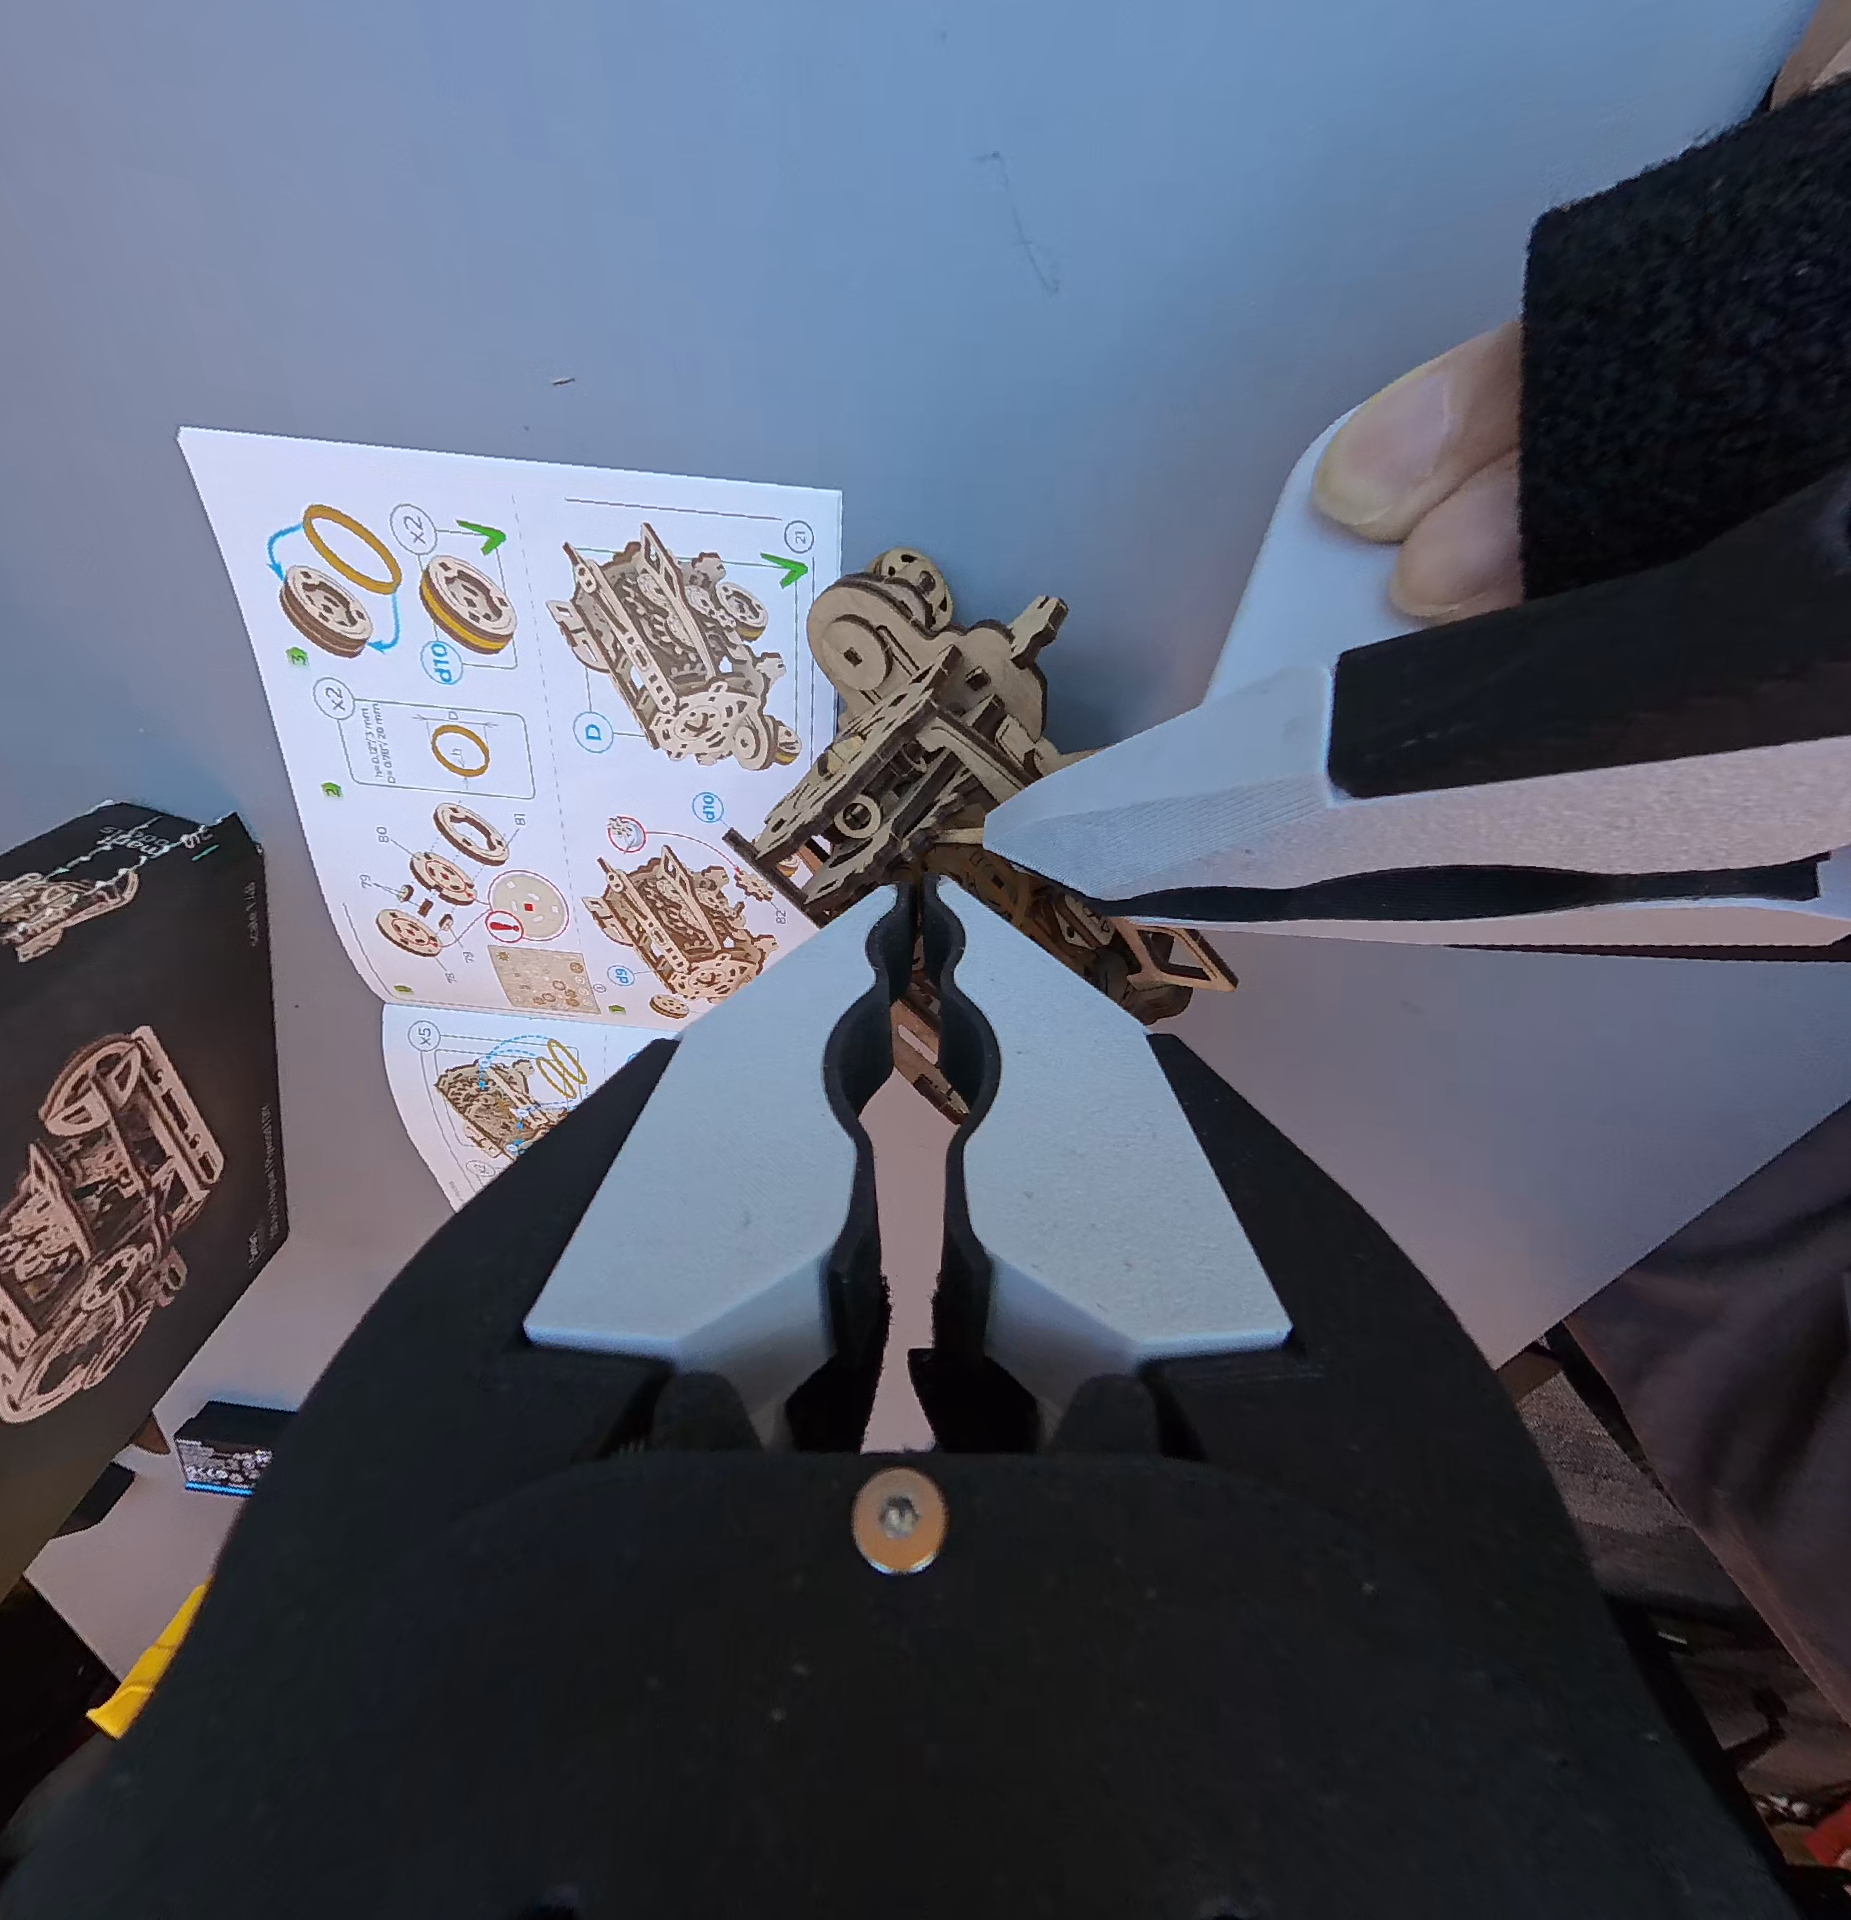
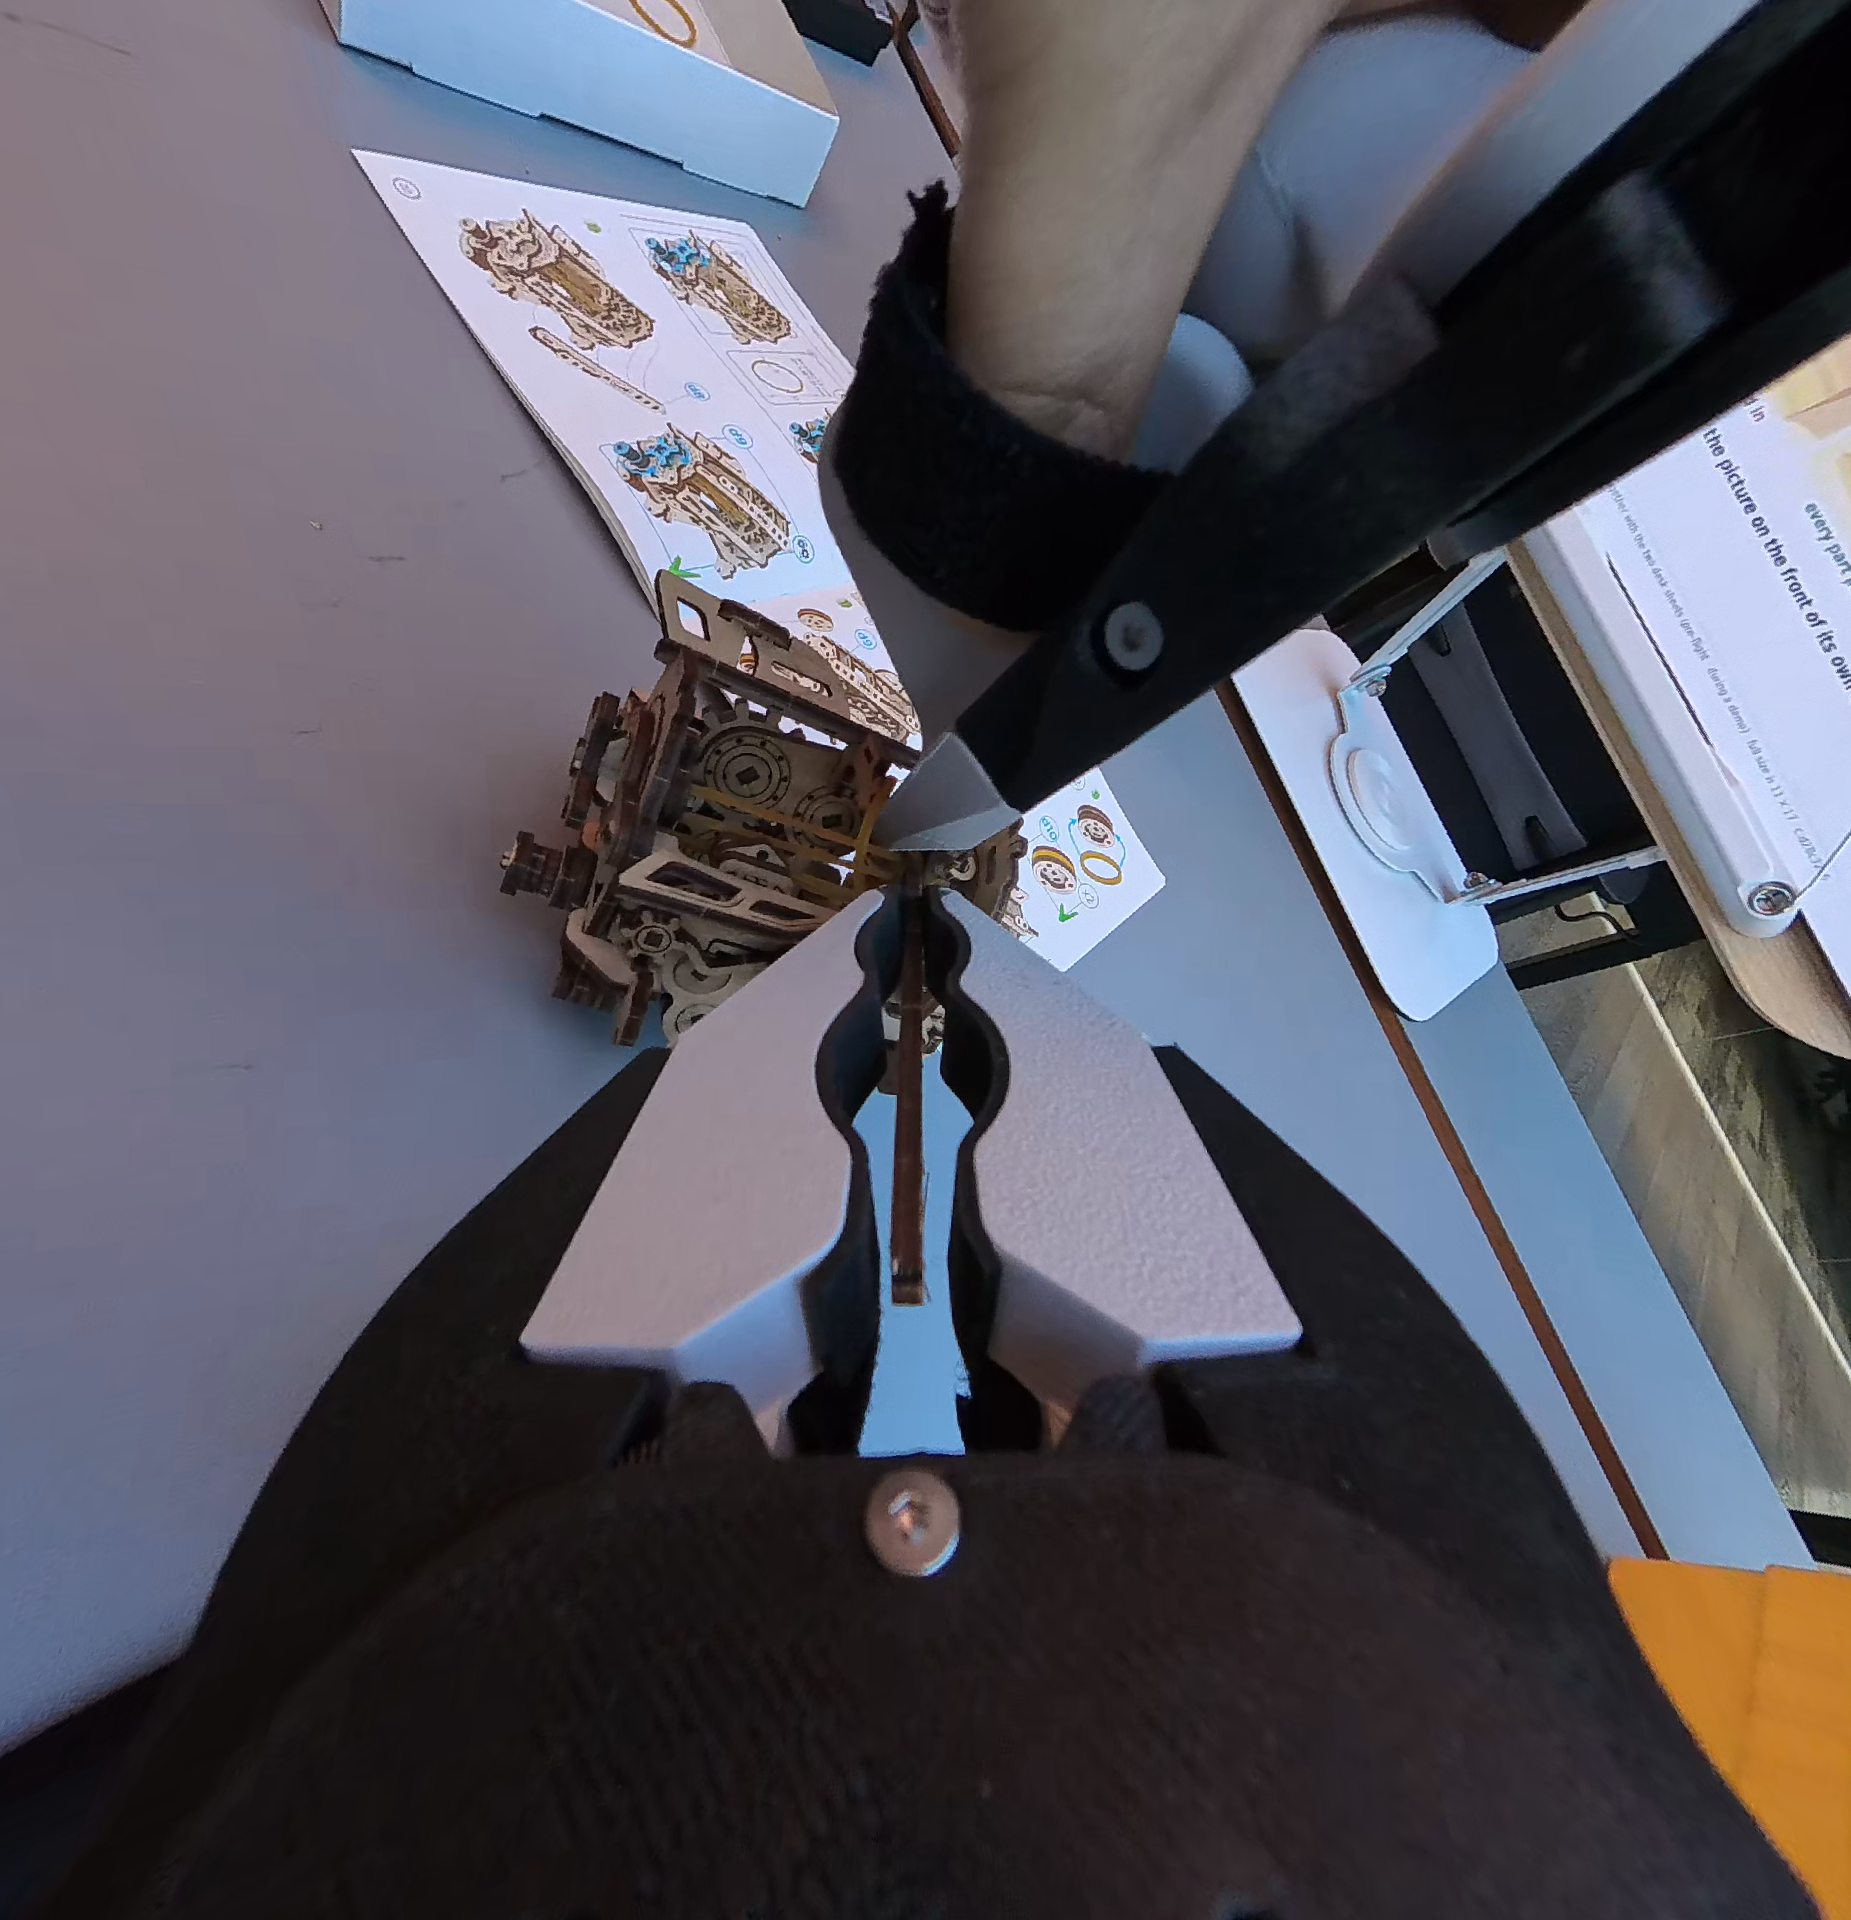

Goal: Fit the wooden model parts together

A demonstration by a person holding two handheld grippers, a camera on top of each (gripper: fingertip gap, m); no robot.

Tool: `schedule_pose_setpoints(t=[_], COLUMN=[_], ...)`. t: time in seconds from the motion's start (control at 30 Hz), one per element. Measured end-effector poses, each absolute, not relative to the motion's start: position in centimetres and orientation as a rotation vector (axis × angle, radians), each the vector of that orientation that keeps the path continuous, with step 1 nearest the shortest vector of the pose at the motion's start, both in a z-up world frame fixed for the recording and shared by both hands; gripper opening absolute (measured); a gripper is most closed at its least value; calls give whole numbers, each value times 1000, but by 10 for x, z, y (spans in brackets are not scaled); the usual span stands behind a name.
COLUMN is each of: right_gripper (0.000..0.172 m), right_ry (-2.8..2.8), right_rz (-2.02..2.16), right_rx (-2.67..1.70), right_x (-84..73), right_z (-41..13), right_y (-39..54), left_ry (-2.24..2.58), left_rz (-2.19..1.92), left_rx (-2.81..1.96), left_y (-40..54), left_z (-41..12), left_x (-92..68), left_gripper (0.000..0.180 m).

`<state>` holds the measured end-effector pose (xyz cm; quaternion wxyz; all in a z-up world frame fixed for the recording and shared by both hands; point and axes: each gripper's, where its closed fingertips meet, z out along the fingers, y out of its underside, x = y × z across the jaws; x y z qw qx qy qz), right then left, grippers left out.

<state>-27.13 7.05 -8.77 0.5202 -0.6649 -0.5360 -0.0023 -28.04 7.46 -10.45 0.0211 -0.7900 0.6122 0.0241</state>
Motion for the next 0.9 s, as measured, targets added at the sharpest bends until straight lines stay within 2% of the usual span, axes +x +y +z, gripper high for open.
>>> schedule_pose_setpoints(t=[0.9], right_gripper=[1], right_ry=[-1214], right_rz=[20], right_rx=[-1627], right_x=[-272], right_z=[-88], right_y=[75], left_ry=[1886], left_rz=[55], left_rx=[-2428], left_y=[79], left_z=[-99], left_x=[-279], left_gripper=[0])
